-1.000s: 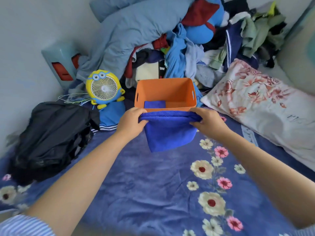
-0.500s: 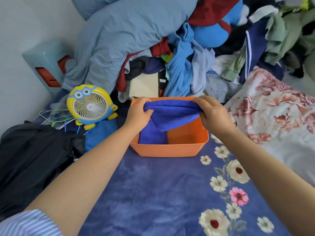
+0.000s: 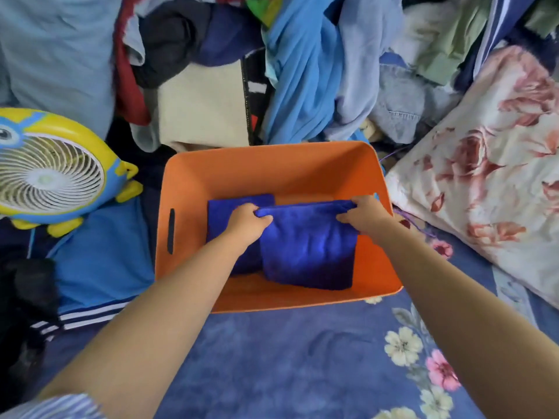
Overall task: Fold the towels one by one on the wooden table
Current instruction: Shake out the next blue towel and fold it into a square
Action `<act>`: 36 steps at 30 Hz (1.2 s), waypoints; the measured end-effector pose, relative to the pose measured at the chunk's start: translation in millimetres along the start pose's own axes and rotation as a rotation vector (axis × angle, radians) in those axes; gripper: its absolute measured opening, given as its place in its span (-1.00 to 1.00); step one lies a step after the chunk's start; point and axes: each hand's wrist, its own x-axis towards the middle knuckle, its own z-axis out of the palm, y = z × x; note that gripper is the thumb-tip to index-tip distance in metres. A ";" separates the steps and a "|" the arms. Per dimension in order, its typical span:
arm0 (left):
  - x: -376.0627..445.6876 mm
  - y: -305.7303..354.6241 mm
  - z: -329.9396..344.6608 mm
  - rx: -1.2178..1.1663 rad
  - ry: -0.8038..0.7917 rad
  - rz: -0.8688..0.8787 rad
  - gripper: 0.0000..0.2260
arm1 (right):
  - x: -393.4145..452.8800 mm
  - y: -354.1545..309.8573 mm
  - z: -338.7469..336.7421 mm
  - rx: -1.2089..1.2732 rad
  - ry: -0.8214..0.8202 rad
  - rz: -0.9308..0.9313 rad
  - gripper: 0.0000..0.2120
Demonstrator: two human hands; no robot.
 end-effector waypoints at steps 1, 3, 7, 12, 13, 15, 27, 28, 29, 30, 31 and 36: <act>9.9 -7.3 10.7 0.022 -0.017 -0.049 -0.68 | 11.6 3.1 7.8 -0.030 -0.032 0.049 -0.83; 25.9 -15.0 29.7 0.033 -0.047 -0.131 -0.68 | 31.6 5.5 19.6 -0.132 -0.099 0.098 -0.81; 60.4 -17.7 58.5 0.014 -0.062 -0.143 -0.86 | 71.3 8.4 36.2 -0.290 -0.017 0.119 -0.75; 97.9 -15.9 79.3 -0.056 0.072 -0.055 -0.75 | 104.2 19.1 58.2 -0.321 0.113 0.040 -0.66; 104.7 -15.7 82.2 -0.064 0.095 -0.044 -0.74 | 110.7 22.9 63.1 -0.325 0.160 0.023 -0.65; 115.6 -15.4 85.0 -0.083 0.135 -0.028 -0.71 | 119.4 28.6 70.0 -0.309 0.281 -0.021 -0.68; 84.4 -56.6 117.2 0.638 0.139 0.699 -0.61 | 102.9 72.8 126.5 -0.602 0.121 -0.327 -0.48; 85.1 -60.5 120.0 0.704 0.053 0.649 -0.54 | 103.7 76.5 128.6 -0.605 0.118 -0.317 -0.46; 88.6 -65.7 122.4 0.740 0.006 0.602 -0.48 | 105.0 79.9 130.4 -0.608 0.117 -0.311 -0.45; 93.7 -69.4 123.6 0.774 0.002 0.576 -0.44 | 106.3 81.5 129.9 -0.612 0.110 -0.308 -0.44; 99.2 -72.6 125.9 0.820 0.004 0.564 -0.42 | 108.9 81.8 128.9 -0.615 0.099 -0.296 -0.43; 118.5 -71.9 129.3 0.935 -0.030 0.537 -0.37 | 123.1 84.0 125.9 -0.626 -0.014 -0.222 -0.41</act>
